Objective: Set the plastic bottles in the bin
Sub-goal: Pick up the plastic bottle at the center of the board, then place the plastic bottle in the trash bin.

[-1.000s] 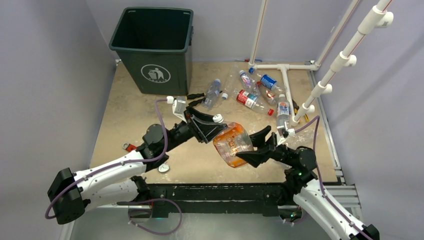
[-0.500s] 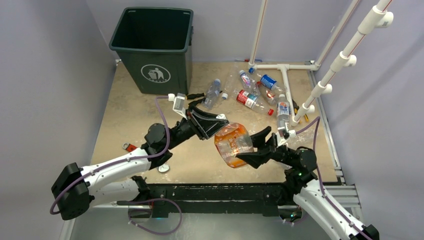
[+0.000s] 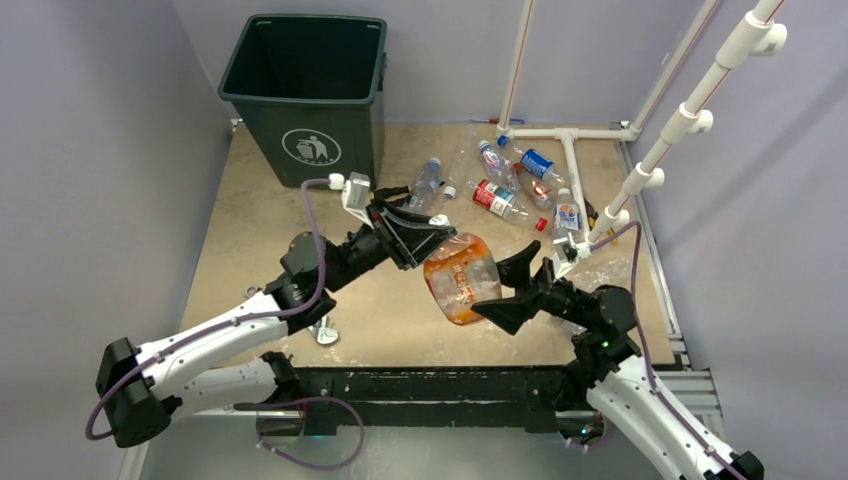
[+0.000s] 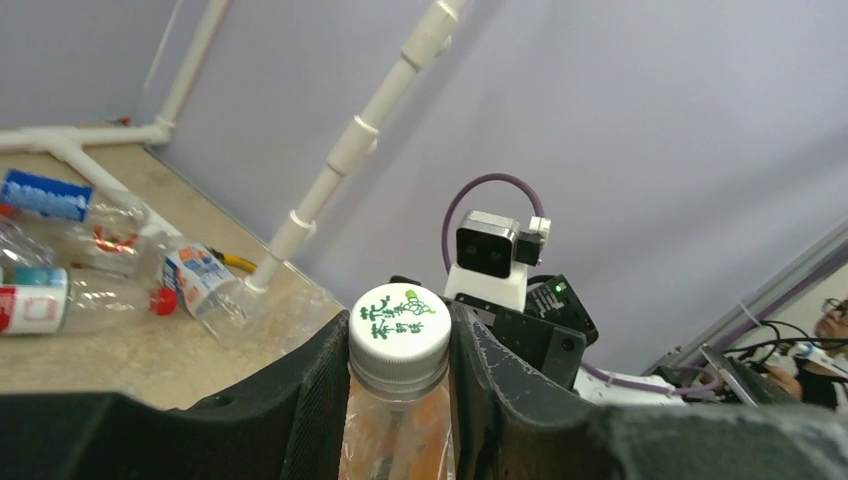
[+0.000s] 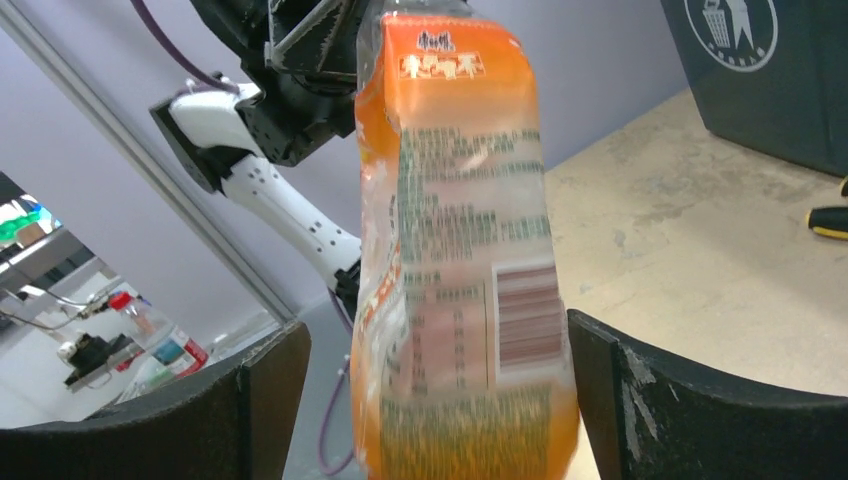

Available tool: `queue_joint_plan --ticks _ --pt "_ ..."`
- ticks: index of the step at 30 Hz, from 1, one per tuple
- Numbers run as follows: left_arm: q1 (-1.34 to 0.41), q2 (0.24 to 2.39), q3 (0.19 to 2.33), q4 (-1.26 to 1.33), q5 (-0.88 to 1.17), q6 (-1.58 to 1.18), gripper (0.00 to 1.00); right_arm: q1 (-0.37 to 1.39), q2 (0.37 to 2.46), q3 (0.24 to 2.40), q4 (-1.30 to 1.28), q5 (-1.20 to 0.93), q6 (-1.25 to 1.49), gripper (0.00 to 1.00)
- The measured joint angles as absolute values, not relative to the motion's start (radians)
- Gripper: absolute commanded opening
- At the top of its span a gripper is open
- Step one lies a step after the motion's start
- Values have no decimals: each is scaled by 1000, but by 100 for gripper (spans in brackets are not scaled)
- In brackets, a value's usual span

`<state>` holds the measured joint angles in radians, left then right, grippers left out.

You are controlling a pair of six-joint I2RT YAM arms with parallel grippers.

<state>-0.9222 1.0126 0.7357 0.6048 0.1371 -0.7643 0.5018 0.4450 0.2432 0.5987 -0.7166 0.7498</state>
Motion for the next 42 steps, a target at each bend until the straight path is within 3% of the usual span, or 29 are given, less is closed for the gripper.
queue_joint_plan --ticks 6,13,20,28,35,42 --pt "-933 929 917 373 -1 -582 0 502 389 341 512 -680 778 99" --pt "-925 900 1143 253 -332 -237 0 502 315 352 428 -637 776 99" --pt "-914 1150 1538 269 -571 120 0 502 330 173 397 -597 811 99" --pt "-696 1507 1850 321 -599 277 0 502 361 100 376 -592 834 99" --pt "-499 1696 1863 488 -596 327 0 502 387 28 446 -600 868 97" --pt "-316 1743 1834 602 -512 127 0 503 400 19 533 -611 928 98"
